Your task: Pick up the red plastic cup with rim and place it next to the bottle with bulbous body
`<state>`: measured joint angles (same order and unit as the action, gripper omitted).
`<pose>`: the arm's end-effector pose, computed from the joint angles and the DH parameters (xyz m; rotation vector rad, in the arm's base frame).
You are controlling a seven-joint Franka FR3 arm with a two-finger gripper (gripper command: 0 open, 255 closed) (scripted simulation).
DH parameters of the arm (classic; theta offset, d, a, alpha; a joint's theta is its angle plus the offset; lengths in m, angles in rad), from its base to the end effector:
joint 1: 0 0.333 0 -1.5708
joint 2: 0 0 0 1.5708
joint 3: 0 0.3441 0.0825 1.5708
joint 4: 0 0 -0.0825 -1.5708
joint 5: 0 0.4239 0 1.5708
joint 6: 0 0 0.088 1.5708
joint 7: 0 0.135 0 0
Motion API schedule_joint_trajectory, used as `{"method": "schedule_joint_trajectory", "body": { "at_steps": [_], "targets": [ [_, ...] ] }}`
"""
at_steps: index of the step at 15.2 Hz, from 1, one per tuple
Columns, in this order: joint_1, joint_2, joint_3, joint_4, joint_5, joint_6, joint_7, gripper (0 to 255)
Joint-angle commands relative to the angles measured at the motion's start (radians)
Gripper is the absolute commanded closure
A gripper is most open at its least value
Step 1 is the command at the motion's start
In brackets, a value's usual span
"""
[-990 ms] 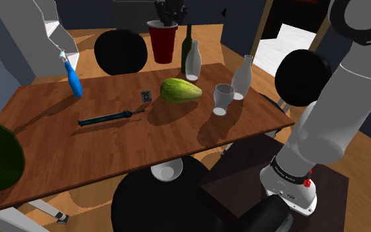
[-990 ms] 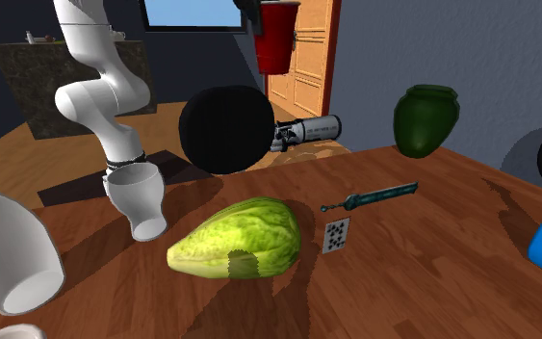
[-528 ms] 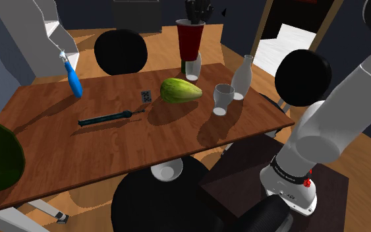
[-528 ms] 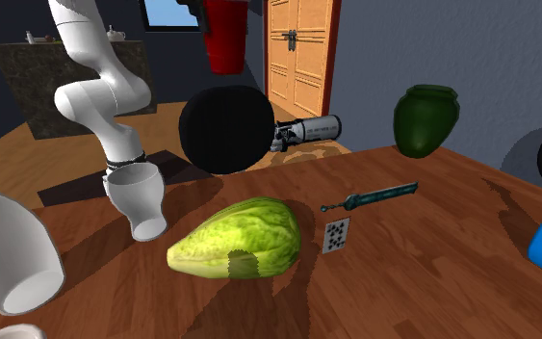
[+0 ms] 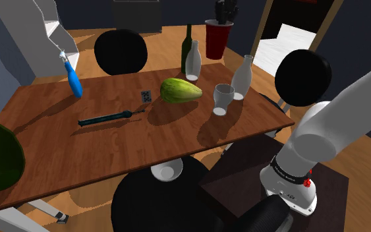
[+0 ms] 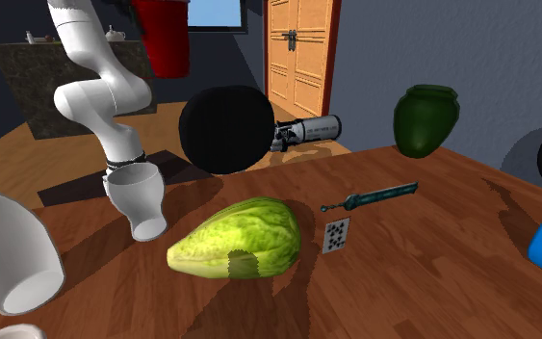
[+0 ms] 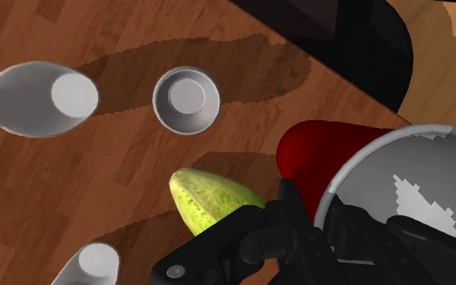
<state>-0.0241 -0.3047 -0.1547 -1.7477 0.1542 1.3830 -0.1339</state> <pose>0.4604 -0.0730 0.6827 -2.9354 0.0181 0.0468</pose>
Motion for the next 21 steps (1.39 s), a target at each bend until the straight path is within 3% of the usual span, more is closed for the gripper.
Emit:
{"method": "schedule_joint_trajectory", "body": {
  "at_steps": [1,11,21],
  "targets": [
    [-0.017,-0.029,-0.029,-0.023,-0.016,-0.013,-0.046,255],
    [-0.097,-0.098,-0.189,-0.052,-0.11,-0.079,-0.277,255],
    [-0.16,-0.056,-0.383,0.031,-0.197,-0.135,-0.544,255]
  ]
}}
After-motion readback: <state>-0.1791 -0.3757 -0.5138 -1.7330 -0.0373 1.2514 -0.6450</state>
